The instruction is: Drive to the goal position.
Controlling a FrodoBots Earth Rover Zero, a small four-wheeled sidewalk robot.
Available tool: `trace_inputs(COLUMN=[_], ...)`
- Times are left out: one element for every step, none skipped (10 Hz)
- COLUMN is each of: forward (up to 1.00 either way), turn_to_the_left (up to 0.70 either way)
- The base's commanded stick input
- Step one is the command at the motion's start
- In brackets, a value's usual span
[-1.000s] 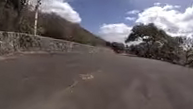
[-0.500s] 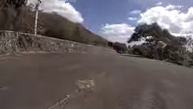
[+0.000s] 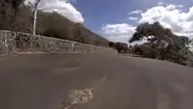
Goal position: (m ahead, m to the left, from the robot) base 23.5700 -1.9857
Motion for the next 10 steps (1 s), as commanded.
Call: trace_inputs(forward=[0.85,0.85,0.85,0.85,0.85,0.85,0.85,0.85,0.85,0.85], turn_to_the_left=[0.01,0.01,0.01,0.01,0.01,0.01,0.01,0.01,0.02,0.01])
